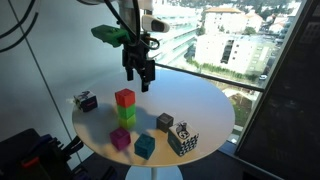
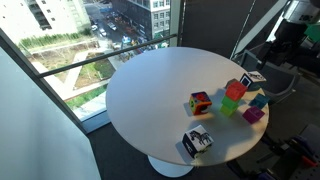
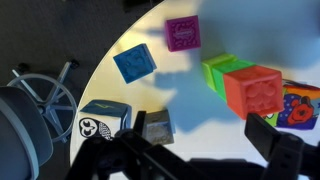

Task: Pick up the gray block and put it on the orange block

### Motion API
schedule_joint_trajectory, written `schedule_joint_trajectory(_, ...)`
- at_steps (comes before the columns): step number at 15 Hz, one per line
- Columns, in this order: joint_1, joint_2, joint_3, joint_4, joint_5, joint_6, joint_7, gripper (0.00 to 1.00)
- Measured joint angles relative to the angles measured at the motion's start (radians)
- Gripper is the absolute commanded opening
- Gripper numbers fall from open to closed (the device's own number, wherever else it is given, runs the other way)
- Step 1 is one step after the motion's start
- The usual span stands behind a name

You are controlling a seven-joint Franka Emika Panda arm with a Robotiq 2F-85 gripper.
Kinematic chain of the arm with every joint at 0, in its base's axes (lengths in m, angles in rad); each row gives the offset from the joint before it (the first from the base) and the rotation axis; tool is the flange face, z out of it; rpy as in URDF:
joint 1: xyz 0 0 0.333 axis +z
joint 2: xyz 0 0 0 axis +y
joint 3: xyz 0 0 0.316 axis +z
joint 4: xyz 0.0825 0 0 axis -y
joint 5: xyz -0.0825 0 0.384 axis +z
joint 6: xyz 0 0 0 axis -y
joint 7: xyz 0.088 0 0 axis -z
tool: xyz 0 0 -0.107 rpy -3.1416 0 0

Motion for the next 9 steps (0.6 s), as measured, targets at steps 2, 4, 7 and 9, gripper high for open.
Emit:
schedule_joint_trajectory(2,-0.007,0.021,-0.012,-0.008,0.000,0.015,-0.036,1.00)
schedule_joint_trajectory(4,-0.009,0.038,-0.022,-0.024,0.000,0.046,-0.075,1.00)
schedule_joint_trajectory(7,-0.011,0.062,-0.031,-0.063,-0.001,0.113,-0.126,1.00)
schedule_joint_trajectory(9,-0.012,0.077,-0.034,-0.089,-0.001,0.163,-0.146,1.00)
